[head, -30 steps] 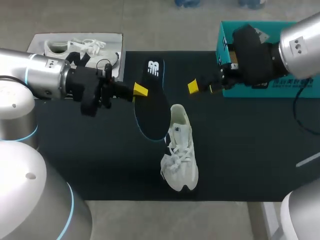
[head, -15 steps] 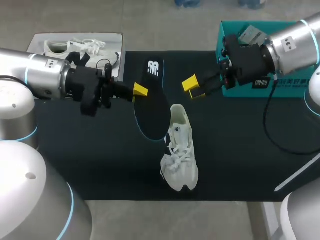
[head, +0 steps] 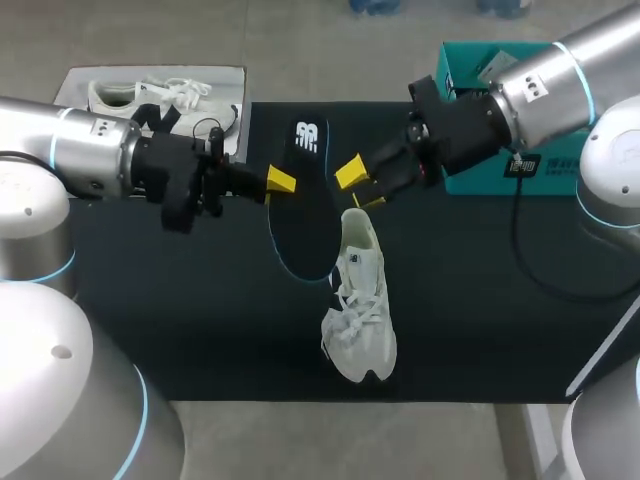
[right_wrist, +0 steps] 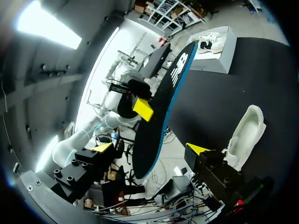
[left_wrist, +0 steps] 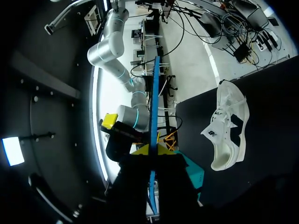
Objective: Take the shoe out of the shoebox, open the shoe tongue, remove and reinsert the insole, then place the shoe into the shoebox
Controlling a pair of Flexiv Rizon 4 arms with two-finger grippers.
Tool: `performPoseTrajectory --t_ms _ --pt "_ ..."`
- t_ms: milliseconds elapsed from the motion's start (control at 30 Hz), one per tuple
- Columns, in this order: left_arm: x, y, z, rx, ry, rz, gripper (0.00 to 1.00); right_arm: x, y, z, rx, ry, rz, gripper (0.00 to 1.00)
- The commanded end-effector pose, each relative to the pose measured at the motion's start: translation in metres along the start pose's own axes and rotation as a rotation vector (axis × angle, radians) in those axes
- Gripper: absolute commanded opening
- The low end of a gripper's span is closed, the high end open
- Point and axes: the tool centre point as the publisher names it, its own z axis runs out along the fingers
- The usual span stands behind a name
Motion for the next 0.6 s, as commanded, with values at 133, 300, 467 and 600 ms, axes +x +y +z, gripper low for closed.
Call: performPoseTrajectory --t_ms 133,300,467,600 --pt "0.000 -0.001 0.000 -0.001 0.001 0.001 0.00 -0.010 0.014 0.021 0.005 0.029 -0.005 1.00" --pt "0.000 -0.001 0.000 -0.001 0.001 0.001 0.00 -0.010 0.022 0.025 0.013 0.034 -0.016 1.00" --pt "0.000 -0.001 0.000 -0.001 0.001 0.001 0.00 -0.011 0.029 0.027 0.013 0.036 -0.023 1.00" --pt "0.000 -0.001 0.000 -0.001 0.001 0.001 0.00 -0.011 0.031 0.029 0.017 0.038 -0.028 1.00"
